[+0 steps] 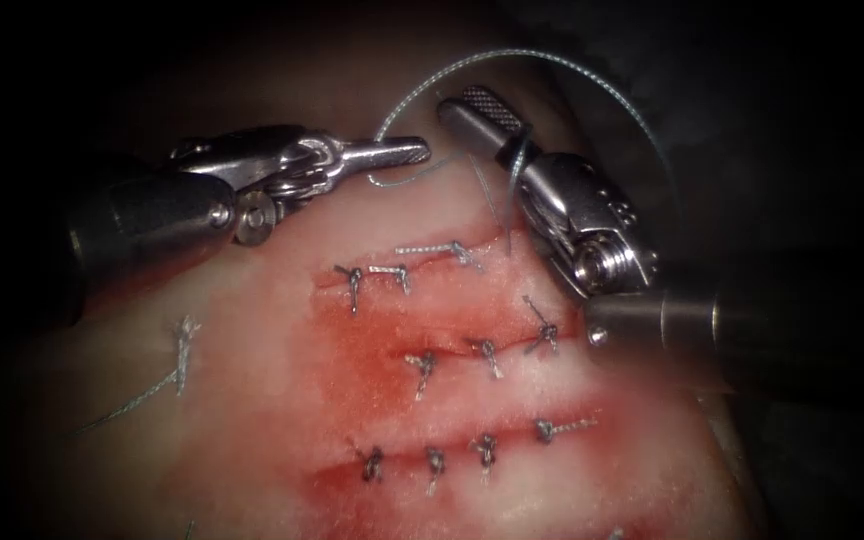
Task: Wound Closure
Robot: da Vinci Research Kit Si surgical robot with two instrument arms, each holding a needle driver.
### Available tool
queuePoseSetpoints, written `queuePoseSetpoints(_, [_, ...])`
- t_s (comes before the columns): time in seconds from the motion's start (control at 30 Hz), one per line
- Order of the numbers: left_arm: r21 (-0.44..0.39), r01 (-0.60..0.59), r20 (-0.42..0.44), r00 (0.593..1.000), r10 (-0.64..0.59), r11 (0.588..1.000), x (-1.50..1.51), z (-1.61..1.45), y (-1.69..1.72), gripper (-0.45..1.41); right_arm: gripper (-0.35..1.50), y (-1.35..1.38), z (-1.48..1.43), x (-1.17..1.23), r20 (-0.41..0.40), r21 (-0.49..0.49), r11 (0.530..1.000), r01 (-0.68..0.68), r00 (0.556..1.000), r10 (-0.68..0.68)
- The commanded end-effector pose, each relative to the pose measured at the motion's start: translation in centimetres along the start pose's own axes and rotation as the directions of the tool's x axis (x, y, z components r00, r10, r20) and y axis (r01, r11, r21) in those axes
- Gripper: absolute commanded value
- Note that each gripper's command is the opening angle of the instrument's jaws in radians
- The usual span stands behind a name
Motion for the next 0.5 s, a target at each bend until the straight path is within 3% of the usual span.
queuePoseSetpoints(0.03, [0.014,0.005,-0.010,1.000,-0.005,1.000,-0.14,0.15,-0.08,-0.45,0.07,0.00,0.11,0.15,-0.023,-0.014,0.996,0.084,0.996,-0.084])
queuePoseSetpoints(0.23, [0.077,0.126,-0.083,0.989,-0.119,0.989,-0.17,0.41,-0.25,-0.45,0.10,0.01,0.14,0.41,-0.053,-0.202,0.962,0.185,0.978,-0.199])
queuePoseSetpoints(0.5, [0.098,0.135,-0.042,0.990,-0.131,0.986,-0.35,0.65,-0.06,-0.45,0.27,-0.01,0.10,0.59,-0.067,-0.303,0.930,0.207,0.969,-0.238])
